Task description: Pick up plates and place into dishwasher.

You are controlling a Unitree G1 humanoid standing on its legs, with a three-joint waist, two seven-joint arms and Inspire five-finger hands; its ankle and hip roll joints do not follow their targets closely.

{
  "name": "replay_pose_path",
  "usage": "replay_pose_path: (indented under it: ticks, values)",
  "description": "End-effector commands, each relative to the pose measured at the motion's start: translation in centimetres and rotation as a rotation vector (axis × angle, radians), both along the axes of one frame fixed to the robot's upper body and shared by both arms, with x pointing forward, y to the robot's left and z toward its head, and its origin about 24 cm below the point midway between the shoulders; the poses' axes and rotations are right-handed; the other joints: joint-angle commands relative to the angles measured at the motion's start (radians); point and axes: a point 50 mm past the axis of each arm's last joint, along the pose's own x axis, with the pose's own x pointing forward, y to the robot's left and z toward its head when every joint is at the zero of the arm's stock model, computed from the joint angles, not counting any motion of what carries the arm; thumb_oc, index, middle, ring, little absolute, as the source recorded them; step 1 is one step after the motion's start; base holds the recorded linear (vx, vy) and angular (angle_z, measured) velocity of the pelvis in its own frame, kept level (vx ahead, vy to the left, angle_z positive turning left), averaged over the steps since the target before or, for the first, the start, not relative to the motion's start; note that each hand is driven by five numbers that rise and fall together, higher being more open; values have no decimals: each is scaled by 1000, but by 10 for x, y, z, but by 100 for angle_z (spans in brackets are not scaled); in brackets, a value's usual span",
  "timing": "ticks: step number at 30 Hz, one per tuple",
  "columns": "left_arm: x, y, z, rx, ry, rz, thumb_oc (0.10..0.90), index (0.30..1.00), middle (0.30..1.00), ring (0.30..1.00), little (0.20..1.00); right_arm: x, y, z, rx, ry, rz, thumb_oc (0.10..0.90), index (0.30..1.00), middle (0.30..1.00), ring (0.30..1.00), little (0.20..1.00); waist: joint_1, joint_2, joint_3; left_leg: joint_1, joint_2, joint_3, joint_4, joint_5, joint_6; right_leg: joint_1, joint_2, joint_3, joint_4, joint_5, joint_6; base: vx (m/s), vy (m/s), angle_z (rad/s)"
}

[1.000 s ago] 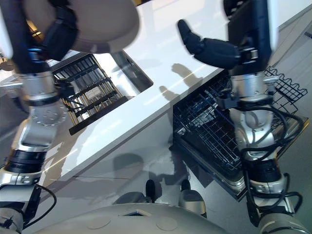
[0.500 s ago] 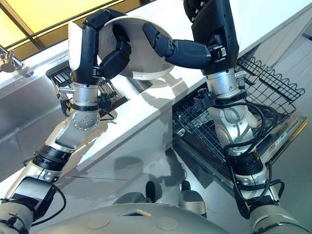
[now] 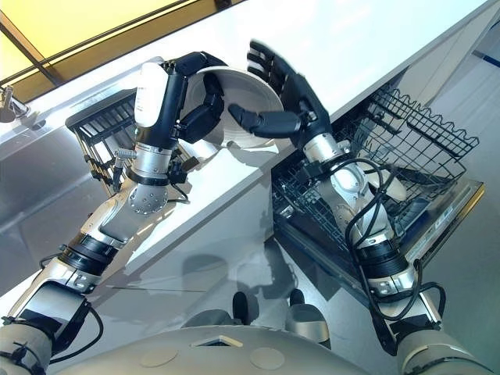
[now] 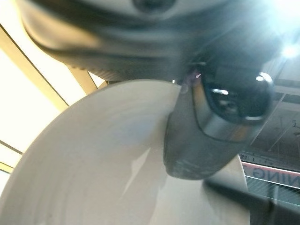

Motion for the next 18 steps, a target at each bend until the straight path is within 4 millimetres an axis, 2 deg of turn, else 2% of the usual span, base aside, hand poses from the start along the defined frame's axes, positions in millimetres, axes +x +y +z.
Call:
replay_pose_path:
  ticks: [1,12,13,14,15,16,17,18]
  values:
    - [5,-9,44,-63,-223,-64,100,300,300,300,200,-3,3,22,75,-116,51,800,900,900,900,900,9,-5,-127,17,-34,-7,18,-141,26,-43,73,-38,163,-189,7,0,0,0]
    - [8,5,42,-46,-220,-11,100,300,300,300,200,1,-9,20,52,-81,18,800,900,900,900,900,10,-5,-122,18,-32,-9,16,-138,24,-40,71,-42,161,-186,8,0,0,0]
    - [8,6,42,-51,-213,-12,100,300,300,300,200,1,-10,20,58,-85,19,635,759,759,759,735,11,-5,-122,18,-32,-9,16,-138,24,-40,71,-43,160,-186,8,0,0,0]
    - [8,6,41,-53,-208,-14,100,300,300,300,200,1,-11,21,65,-92,20,405,561,561,561,505,11,-5,-122,19,-32,-9,16,-138,24,-39,71,-43,158,-185,9,0,0,0]
    - [8,6,40,-56,-196,-20,100,300,300,300,200,0,-11,22,72,-99,15,375,535,535,535,475,12,-5,-121,19,-31,-10,17,-138,24,-38,70,-44,156,-184,9,0,0,0]
    - [8,6,38,-55,-182,-24,100,300,300,300,200,0,-11,23,74,-108,12,399,556,556,556,499,13,-5,-120,19,-31,-9,17,-138,24,-38,70,-45,155,-182,10,0,0,0]
    - [8,5,34,-52,-158,-28,100,300,300,300,200,-1,-10,24,78,-118,11,633,756,756,756,733,14,-5,-120,19,-31,-10,18,-139,24,-36,70,-46,150,-180,11,0,0,0]
    - [7,4,32,-51,-144,-28,100,300,300,300,200,-2,-10,25,81,-121,12,800,900,900,900,900,16,-6,-119,18,-32,-10,18,-140,24,-35,69,-46,146,-178,11,0,0,0]
